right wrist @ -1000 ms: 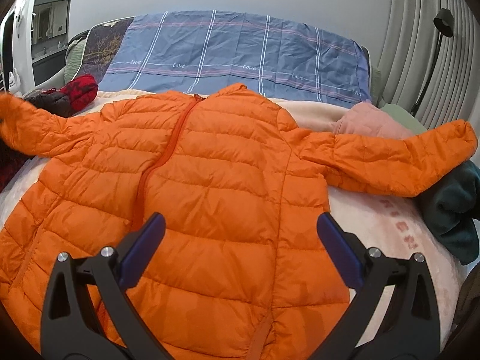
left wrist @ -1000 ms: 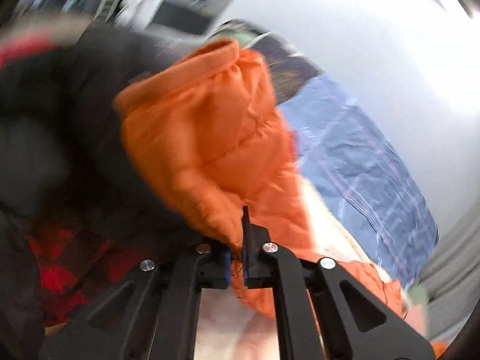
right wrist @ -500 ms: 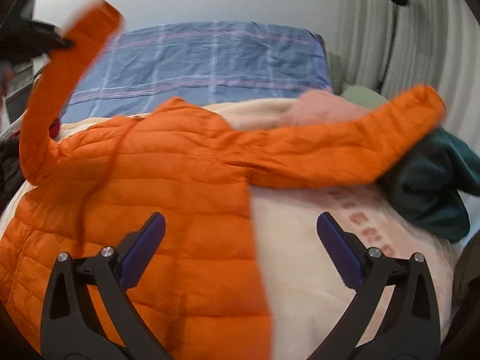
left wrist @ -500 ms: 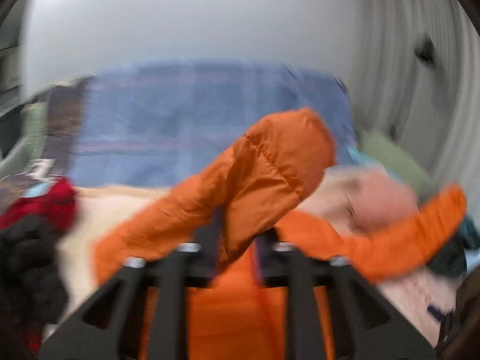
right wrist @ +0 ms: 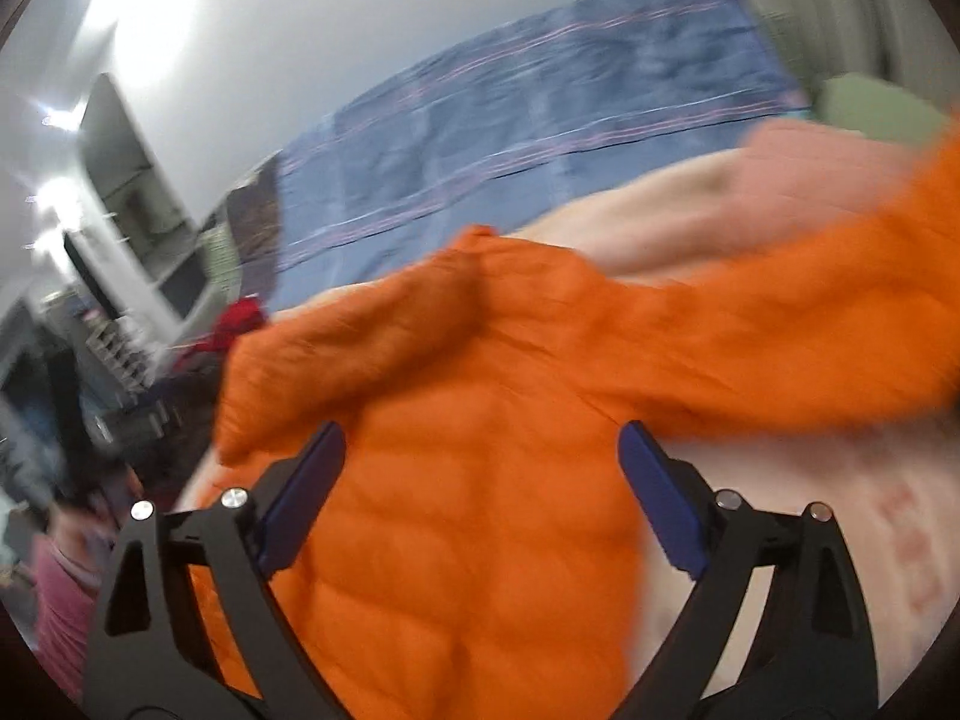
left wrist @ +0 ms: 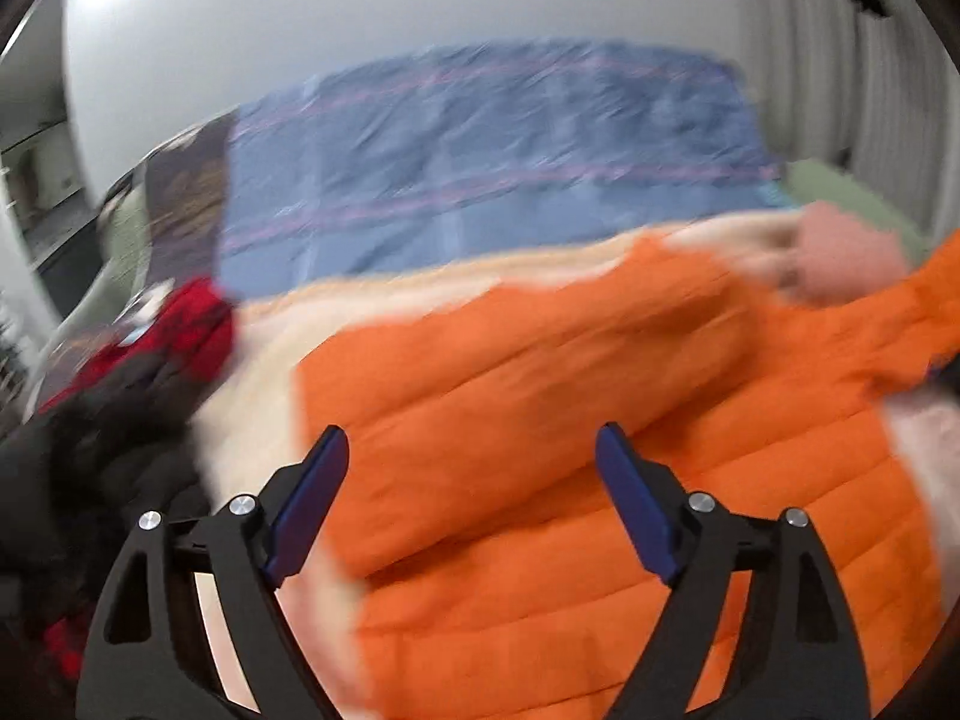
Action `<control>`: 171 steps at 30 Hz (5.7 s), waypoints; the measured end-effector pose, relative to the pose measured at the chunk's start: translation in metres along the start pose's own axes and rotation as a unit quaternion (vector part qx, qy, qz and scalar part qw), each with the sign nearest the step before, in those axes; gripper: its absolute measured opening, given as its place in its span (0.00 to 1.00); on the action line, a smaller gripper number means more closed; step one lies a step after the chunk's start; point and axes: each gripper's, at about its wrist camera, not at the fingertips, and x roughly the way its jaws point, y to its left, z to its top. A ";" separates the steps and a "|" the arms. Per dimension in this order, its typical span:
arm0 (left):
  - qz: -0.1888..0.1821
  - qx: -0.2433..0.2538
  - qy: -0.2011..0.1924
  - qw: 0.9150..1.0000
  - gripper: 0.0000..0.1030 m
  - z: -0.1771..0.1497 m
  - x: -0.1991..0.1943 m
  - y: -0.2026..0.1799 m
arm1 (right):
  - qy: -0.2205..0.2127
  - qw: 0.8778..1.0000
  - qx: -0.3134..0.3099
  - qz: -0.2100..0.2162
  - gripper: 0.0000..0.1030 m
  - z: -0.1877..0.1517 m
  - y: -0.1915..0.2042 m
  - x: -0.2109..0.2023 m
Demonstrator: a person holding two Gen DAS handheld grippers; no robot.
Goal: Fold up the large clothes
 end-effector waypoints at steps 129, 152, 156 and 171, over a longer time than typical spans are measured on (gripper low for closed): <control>-0.322 -0.168 0.087 0.928 0.12 0.055 0.092 -0.072 | 0.058 0.987 -0.138 0.058 0.42 -0.015 0.131 0.098; -0.017 -0.076 0.140 0.987 0.35 0.029 0.130 0.029 | 0.104 0.985 -0.035 -0.136 0.21 -0.021 0.004 0.074; 0.009 -0.042 0.136 0.990 0.47 0.025 0.123 0.024 | 0.113 0.983 -0.057 -0.130 0.32 -0.021 0.007 0.058; -0.012 0.045 0.074 0.996 0.61 0.036 0.106 -0.057 | 0.122 0.981 -0.041 -0.143 0.52 0.022 0.010 0.112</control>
